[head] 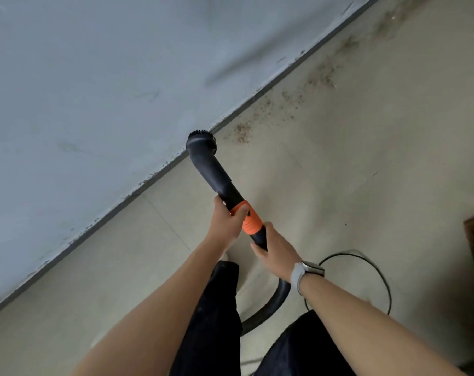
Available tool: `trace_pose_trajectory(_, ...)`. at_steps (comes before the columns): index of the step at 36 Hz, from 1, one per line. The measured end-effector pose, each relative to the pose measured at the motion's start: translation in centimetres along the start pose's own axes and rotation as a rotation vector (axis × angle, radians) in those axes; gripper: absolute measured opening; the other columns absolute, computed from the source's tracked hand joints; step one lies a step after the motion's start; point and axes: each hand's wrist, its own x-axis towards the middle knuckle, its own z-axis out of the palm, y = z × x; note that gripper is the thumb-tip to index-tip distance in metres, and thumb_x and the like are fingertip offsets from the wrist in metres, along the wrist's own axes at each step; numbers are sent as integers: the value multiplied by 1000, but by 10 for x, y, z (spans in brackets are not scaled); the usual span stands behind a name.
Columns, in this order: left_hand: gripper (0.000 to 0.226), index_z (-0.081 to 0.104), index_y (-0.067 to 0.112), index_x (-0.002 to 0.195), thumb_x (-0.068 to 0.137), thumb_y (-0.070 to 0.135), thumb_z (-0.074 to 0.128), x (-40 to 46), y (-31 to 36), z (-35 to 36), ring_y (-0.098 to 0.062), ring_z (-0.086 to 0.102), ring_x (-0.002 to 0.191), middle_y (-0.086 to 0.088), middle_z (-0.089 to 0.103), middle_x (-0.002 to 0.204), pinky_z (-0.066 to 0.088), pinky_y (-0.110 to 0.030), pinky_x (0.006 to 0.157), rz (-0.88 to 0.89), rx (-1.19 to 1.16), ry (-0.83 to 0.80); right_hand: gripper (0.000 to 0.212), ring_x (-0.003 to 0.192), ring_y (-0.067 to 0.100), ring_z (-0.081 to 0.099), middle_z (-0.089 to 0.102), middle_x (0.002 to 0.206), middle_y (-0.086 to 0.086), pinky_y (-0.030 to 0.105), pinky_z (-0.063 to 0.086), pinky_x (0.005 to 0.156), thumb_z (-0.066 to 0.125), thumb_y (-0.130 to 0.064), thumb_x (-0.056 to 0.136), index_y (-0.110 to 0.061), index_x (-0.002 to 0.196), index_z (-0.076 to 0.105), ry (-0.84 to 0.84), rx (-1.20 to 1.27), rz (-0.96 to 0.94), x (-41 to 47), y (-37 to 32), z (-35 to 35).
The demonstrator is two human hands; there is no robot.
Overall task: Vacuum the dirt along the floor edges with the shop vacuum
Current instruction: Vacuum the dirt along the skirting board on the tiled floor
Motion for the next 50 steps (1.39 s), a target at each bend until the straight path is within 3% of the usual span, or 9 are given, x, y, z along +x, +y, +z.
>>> trace_pose_trajectory(8,40,39,17,124,91,15,61,-28,17,21,-23,59,106,-4,58,111,49,-47,97,-8,-47,52,21,70,17,51,53,83,-4,27,36,62,55,-29,94,-22,104,38,-79,-63,-67,-13,6,-37)
trace_pose_trajectory(14,34,40,17,120,92,10,57,-28,55,71,-7,58,83,-1,58,100,48,-17,65,47,-84,188,25,62,13,48,43,70,-15,23,34,61,56,-30,94,-24,100,32,-145,-82,-122,0,22,-92)
trace_pose_trajectory(21,40,40,16,131,94,14,54,-6,105,144,-16,61,82,2,59,93,52,-27,71,101,-154,313,28,55,5,47,47,68,-10,15,37,51,60,-24,92,-19,100,34,-148,-15,-156,31,46,-154)
trace_pose_trajectory(27,38,40,15,131,96,18,54,7,128,174,-6,57,79,9,55,90,49,-20,68,103,-193,349,26,56,3,49,50,69,-8,13,39,51,60,-23,92,-17,99,36,-186,-38,-190,55,62,-192)
trace_pose_trajectory(31,46,38,15,137,95,22,57,14,135,176,-4,56,81,3,56,103,47,-17,65,77,-197,351,25,56,8,52,52,71,-4,15,37,50,60,-22,92,-14,102,39,-216,-2,-187,62,64,-202)
trace_pose_trajectory(39,42,43,13,134,95,24,54,34,116,151,-5,56,76,7,57,90,45,-17,61,26,-277,441,30,59,16,52,55,79,2,22,37,51,57,-28,95,-11,109,37,-303,-145,-204,75,34,-187)
trace_pose_trajectory(44,43,41,12,137,99,31,46,37,74,109,-15,59,92,-5,58,114,49,-27,78,-34,-342,463,34,80,34,62,55,83,7,41,49,71,55,-28,95,-7,112,36,-370,-202,-201,81,8,-152)
trace_pose_trajectory(47,41,43,13,136,100,32,42,32,32,94,-19,58,103,-5,59,117,46,-34,91,-105,-343,499,34,66,19,55,50,75,-2,27,45,59,57,-30,95,-10,112,35,-411,-163,-211,93,-1,-138)
trace_pose_trajectory(50,36,46,12,131,100,30,41,28,-14,99,-22,57,102,-5,59,113,43,-34,88,-225,-340,473,32,63,11,51,48,77,-3,23,42,57,56,-28,96,-10,110,34,-432,-118,-209,112,-7,-133)
